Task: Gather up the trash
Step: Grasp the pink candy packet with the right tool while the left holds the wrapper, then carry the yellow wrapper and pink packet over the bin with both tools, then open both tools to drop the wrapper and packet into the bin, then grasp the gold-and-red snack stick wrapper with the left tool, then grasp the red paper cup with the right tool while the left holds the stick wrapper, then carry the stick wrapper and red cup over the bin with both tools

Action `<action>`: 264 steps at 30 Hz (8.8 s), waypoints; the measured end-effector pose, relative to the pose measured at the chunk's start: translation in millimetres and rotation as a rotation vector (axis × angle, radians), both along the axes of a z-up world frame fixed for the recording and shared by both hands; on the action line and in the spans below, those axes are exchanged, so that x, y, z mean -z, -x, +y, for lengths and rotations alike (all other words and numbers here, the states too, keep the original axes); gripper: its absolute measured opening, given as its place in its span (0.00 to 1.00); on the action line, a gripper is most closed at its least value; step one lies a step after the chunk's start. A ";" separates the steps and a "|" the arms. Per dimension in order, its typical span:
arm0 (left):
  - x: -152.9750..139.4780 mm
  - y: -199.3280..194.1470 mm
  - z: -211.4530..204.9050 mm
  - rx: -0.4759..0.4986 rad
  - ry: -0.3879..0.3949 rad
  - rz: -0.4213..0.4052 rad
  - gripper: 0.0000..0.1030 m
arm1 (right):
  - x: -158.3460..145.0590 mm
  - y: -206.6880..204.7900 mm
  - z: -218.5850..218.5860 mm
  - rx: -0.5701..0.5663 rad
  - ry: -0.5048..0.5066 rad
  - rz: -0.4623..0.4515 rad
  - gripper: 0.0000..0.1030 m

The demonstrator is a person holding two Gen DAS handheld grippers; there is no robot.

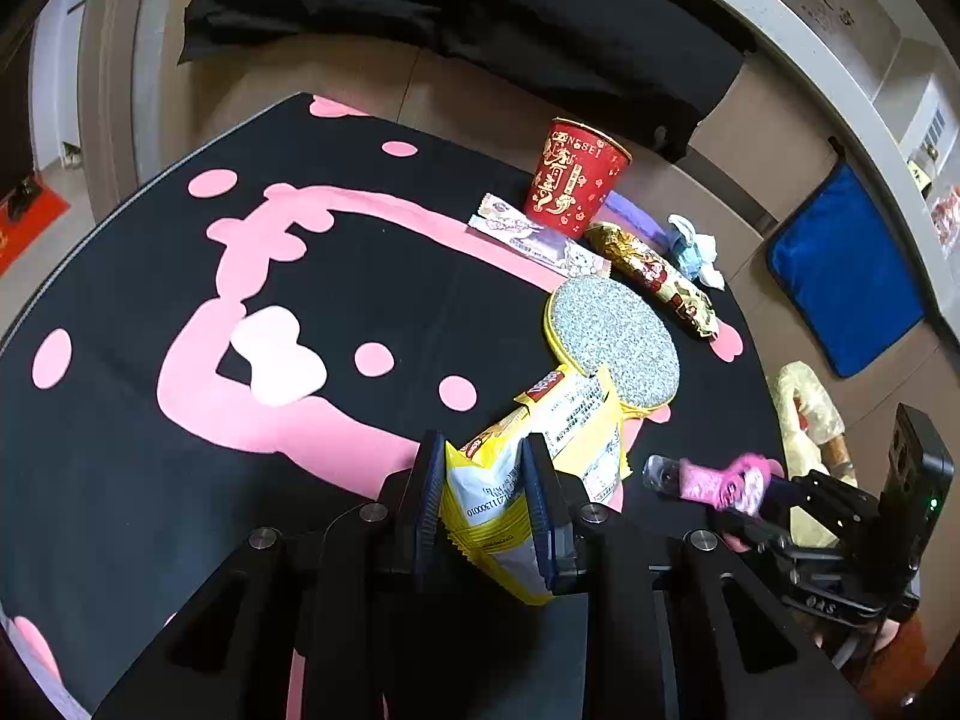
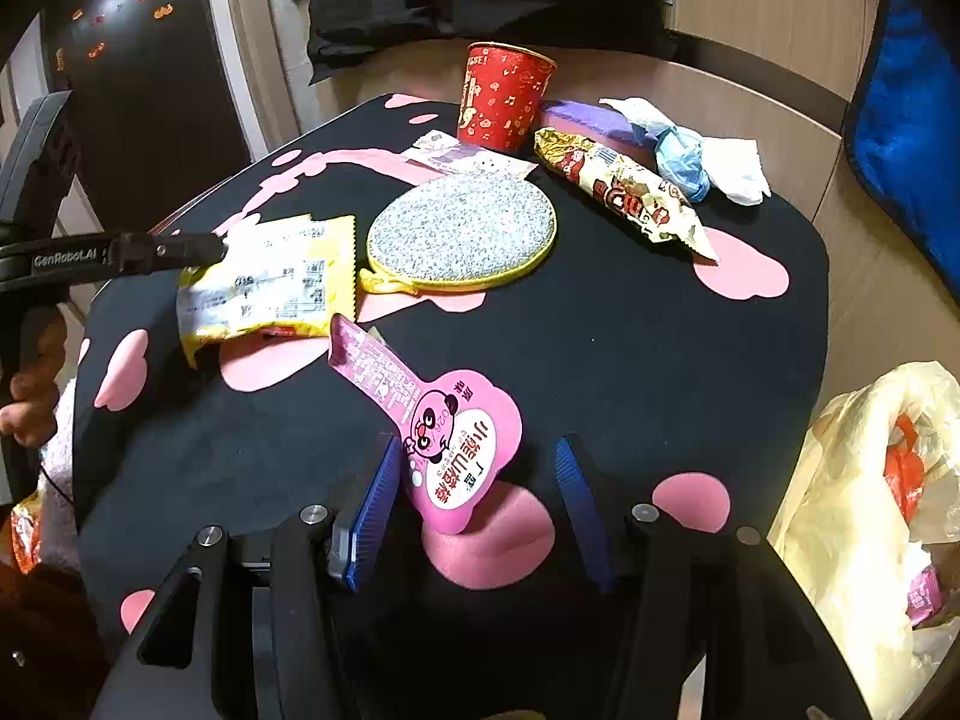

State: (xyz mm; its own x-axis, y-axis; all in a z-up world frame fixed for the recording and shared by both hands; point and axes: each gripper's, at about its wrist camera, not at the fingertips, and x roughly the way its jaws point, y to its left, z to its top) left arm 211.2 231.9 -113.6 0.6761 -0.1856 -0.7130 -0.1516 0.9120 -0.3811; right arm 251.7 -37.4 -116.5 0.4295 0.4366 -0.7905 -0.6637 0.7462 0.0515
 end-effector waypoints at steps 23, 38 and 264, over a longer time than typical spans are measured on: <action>-72.0 -2.3 -29.7 0.012 -0.091 -0.204 0.27 | -76.6 6.2 -22.4 0.101 -0.110 -0.153 0.31; -167.5 -3.1 -89.3 0.029 -0.251 -0.458 0.27 | -152.9 8.0 -62.2 0.173 -0.184 -0.329 0.31; -190.8 -53.0 -208.8 0.351 -0.205 -0.442 0.19 | -197.0 -17.0 -164.5 0.439 -0.261 -0.390 0.57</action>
State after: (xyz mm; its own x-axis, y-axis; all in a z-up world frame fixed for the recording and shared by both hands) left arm 264.2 23.1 77.2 0.8398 -0.3398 -0.4233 0.3048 0.9405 -0.1502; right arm 268.7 -202.0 80.5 0.8464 0.3122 -0.4314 -0.3065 0.9481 0.0849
